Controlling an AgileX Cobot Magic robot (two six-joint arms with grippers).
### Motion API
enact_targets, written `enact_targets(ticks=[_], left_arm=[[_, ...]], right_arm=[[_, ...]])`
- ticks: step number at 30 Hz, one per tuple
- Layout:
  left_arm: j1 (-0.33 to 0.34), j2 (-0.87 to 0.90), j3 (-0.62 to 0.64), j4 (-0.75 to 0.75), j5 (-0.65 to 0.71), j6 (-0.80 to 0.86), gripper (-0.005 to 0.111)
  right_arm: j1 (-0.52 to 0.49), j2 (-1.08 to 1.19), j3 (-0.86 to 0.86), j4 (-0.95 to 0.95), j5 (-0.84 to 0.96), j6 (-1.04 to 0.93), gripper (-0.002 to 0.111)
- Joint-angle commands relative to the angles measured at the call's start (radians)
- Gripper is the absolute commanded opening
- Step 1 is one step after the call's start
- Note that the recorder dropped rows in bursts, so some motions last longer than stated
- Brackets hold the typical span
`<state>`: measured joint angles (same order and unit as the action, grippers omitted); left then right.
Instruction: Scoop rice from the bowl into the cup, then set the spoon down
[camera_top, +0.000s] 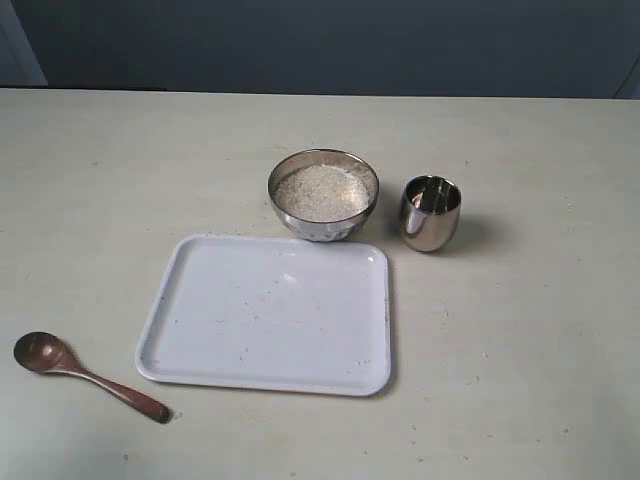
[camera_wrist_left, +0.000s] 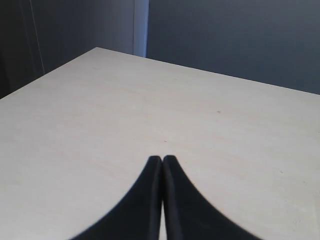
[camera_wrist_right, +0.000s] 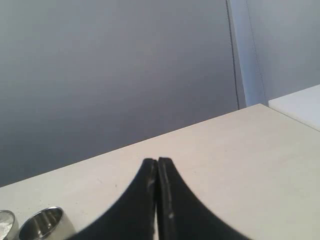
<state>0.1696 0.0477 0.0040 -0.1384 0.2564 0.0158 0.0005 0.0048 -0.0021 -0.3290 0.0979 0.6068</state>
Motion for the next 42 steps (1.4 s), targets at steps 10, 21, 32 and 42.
enact_targets(ticks=[10, 21, 32, 42], left_arm=[[-0.003, -0.001, -0.004, -0.003, -0.01, -0.006, 0.001], [-0.003, -0.001, -0.004, -0.003, -0.01, -0.006, 0.001], [-0.003, -0.001, -0.004, -0.003, -0.01, -0.006, 0.001], [-0.003, -0.001, -0.004, 0.002, -0.01, -0.006, 0.001]], right_arm=[[0.002, -0.005, 0.002, 0.068, -0.196, 0.03, -0.001], [0.002, -0.005, 0.002, 0.198, -0.404, 0.318, -0.001], [0.002, 0.511, -0.628, -1.189, -0.572, 0.93, -0.001], [0.112, 1.269, -1.263, -1.415, -0.988, 1.235, -0.001]])
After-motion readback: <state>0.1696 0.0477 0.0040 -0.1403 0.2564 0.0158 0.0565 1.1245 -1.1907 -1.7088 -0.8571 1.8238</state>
